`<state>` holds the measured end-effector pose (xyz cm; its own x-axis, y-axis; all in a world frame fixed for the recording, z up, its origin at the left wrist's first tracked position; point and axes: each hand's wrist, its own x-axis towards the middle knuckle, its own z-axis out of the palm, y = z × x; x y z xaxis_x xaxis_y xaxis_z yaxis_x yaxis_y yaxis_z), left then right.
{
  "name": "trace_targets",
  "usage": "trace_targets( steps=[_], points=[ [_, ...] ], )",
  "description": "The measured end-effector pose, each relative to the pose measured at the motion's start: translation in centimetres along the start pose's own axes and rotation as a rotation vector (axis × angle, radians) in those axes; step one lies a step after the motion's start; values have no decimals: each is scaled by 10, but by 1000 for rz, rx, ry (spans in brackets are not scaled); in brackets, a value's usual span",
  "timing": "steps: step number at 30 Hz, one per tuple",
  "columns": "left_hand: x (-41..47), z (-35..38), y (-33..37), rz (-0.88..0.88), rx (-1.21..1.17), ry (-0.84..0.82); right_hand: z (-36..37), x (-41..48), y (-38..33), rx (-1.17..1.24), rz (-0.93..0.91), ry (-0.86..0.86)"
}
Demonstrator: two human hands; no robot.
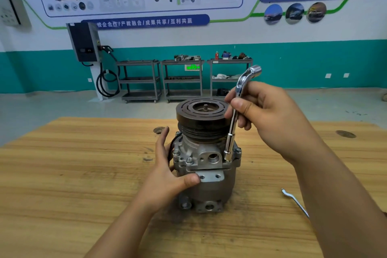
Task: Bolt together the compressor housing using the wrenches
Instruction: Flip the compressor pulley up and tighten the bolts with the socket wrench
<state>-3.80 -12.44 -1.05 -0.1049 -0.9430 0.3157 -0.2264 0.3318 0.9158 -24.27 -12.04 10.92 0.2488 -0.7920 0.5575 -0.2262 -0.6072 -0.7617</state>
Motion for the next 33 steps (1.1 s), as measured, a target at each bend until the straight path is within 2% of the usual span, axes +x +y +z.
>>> trace_targets(
  steps=[5, 12, 27, 31, 33],
  points=[
    [1, 0, -1, 14, -64, 32, 11, 1, 2, -2, -13, 25],
    [0, -1, -4, 21, -48, 27, 2, 0, 2, 15, 42, -83],
    [2, -1, -8, 9, -118, 40, 9, 0, 5, 117, 16, 109],
    [4, -2, -7, -2, -169, 6, -10, 1, 4, 233, -21, 232],
    [4, -2, -7, -10, -192, -1, -18, 2, 8, 200, -12, 254]
  ],
)
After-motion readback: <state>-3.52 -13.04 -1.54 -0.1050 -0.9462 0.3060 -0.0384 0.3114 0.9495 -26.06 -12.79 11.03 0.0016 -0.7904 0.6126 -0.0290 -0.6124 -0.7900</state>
